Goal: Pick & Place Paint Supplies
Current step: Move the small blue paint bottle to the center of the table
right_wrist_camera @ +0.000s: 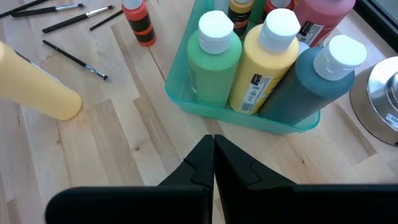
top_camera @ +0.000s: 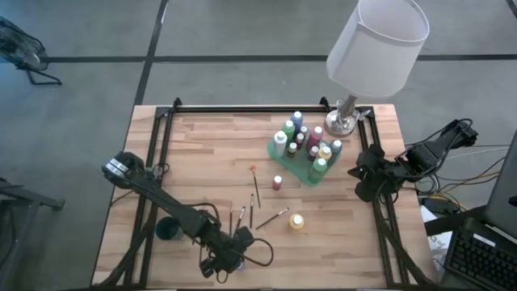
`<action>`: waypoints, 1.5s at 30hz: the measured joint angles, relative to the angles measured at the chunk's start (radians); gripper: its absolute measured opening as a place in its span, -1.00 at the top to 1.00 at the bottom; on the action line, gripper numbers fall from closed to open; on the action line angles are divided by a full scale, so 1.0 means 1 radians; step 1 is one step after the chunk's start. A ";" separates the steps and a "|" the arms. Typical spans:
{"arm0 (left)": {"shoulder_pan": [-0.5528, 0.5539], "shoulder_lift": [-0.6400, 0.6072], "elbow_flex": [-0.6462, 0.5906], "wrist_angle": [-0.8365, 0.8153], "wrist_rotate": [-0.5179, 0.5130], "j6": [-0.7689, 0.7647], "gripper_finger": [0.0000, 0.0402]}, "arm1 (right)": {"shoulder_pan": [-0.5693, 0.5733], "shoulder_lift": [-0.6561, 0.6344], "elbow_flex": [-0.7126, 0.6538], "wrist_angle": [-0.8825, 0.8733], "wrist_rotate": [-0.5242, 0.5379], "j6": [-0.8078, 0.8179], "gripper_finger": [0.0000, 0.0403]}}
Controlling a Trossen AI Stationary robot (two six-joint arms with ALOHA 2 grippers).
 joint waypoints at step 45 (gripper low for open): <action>0.001 -0.005 0.000 0.040 -0.019 -0.145 0.33 | 0.000 0.000 0.000 0.000 0.000 0.000 0.96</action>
